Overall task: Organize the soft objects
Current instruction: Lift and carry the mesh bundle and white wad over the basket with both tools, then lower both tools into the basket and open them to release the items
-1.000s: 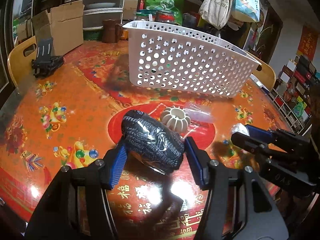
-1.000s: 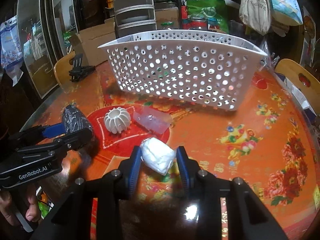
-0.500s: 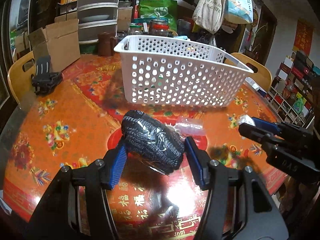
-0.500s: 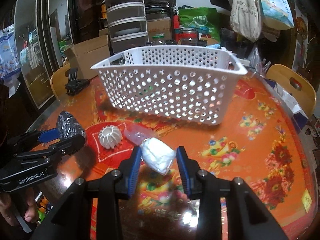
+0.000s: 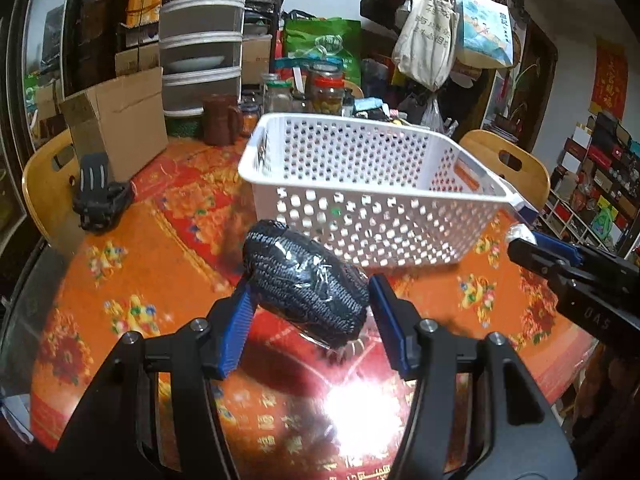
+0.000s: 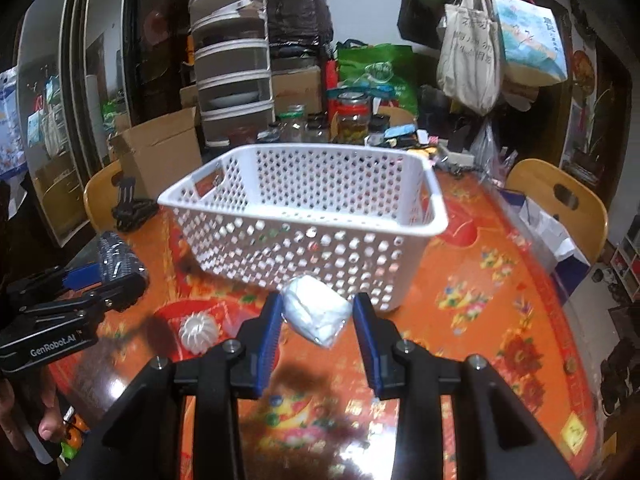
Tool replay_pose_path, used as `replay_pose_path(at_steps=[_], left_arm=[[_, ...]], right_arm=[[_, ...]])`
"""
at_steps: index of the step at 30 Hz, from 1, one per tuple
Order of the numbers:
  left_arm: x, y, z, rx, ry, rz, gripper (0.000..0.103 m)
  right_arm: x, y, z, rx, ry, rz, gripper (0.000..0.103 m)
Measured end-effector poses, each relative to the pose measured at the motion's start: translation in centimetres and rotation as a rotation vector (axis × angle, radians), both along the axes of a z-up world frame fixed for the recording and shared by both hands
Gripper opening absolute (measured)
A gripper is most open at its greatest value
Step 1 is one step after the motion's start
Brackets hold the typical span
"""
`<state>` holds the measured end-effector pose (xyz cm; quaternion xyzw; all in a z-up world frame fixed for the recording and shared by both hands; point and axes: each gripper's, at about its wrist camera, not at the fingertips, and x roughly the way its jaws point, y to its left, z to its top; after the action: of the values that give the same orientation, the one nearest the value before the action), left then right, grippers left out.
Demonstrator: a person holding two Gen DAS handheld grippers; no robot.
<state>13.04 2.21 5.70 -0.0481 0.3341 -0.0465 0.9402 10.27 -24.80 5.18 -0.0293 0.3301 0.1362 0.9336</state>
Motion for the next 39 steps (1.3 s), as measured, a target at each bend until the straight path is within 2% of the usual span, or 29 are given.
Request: replay_pose_path(at_steps=[11,22,26,31,39], left_arm=[[4.4,-0.8,4.2,-0.011,-0.03,0.003,0.054],[10.3,-1.4,7.5,-0.005,-0.029,-0.004,0.054],[12.6,-1.9,8.2,0.019,-0.021,-0.001,0.054],[15.9,-2.9,8.2,0.043,0.022,-0.001,0.054],[21.2,-4.2,5.4,0.066,0.134,0.012,0.054]], right_arm=[[3.4,-0.9,3.1,0.024,-0.039,-0.054,0.035],[7.4,0.3,5.9,-0.027,-0.068,-0.066,0.035],[9.1,0.9,6.5,-0.046,-0.064,-0.058,0.035],[12.2,1.8,6.1,-0.079,-0.019,-0.056,0.035],[17.4,2.8,2.9,-0.127,0.117,-0.053,0.035]])
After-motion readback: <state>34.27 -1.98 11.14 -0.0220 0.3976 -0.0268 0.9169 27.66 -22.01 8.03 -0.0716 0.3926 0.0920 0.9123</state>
